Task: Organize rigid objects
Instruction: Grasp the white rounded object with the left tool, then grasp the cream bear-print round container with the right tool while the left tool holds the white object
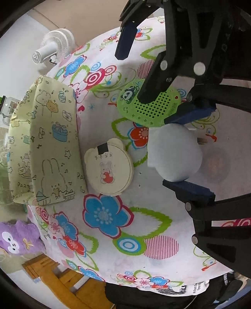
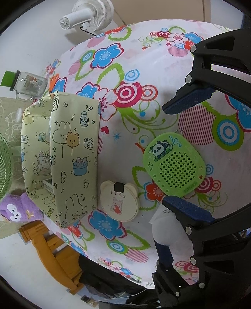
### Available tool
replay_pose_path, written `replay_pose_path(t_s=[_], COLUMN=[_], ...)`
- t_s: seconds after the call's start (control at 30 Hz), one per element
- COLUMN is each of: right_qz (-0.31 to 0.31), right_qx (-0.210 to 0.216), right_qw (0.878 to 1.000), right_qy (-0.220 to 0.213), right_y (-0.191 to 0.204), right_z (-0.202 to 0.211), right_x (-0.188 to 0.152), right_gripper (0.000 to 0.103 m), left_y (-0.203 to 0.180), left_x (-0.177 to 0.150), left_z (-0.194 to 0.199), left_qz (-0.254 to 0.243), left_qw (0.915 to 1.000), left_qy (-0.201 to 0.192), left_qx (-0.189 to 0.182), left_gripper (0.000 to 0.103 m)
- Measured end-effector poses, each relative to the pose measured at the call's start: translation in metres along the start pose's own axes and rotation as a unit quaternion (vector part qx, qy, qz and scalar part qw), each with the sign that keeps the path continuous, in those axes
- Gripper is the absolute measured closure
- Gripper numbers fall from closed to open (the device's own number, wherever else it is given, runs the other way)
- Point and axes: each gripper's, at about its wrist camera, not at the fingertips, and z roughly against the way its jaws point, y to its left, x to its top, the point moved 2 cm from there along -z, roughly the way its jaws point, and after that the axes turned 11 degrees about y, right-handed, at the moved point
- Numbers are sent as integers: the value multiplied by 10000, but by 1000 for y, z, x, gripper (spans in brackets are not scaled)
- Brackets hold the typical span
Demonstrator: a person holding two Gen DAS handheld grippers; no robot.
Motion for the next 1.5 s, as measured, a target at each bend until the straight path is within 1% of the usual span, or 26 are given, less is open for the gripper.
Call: replay_pose_path(t_s=[0.17, 0.47, 0.53, 0.63, 0.7, 0.9, 1.03, 1.13, 1.2, 1.3, 1.43, 1.5], right_qz=[-27, 109, 161, 242, 293, 489, 574, 568, 529, 510, 521, 545], right_qx=[24, 71, 116, 173, 212, 285, 285, 207, 246, 260, 276, 169], right_qw=[10000, 9999, 9998, 9995, 9993, 9981, 9975, 9976, 9976, 9974, 9970, 9973], right_qy=[-20, -30, 6, 53, 106, 238, 308, 338, 373, 427, 500, 463], right_y=[4, 20, 25, 30, 34, 47, 58, 63, 65, 69, 76, 79], right_z=[0, -8, -13, -19, -22, -36, -44, -50, -54, -60, -67, -69], right_x=[8, 28, 34, 41, 46, 57, 62, 64, 66, 67, 70, 73], right_gripper=[14, 14, 14, 14, 14, 14, 14, 14, 14, 14, 14, 14], left_y=[7, 32, 37, 44, 49, 63, 68, 73, 77, 80, 80, 82], left_x=[3, 16, 18, 19, 20, 21, 20, 20, 20, 21, 22, 24], left_z=[6, 3, 1, 0, -3, -12, -20, -23, -24, -24, -24, -25], left_qz=[-6, 145, 175, 234, 284, 424, 465, 522, 608, 652, 575, 577], left_qw=[10000, 9998, 9996, 9995, 9993, 9987, 9984, 9978, 9970, 9968, 9972, 9972], left_qy=[-83, -67, -69, -76, -35, 28, 103, 112, 111, 127, 130, 144], left_qx=[30, 155, 211, 173, 241, 281, 310, 389, 461, 436, 467, 445], left_gripper=[46, 46, 46, 46, 46, 46, 46, 46, 46, 46, 46, 46])
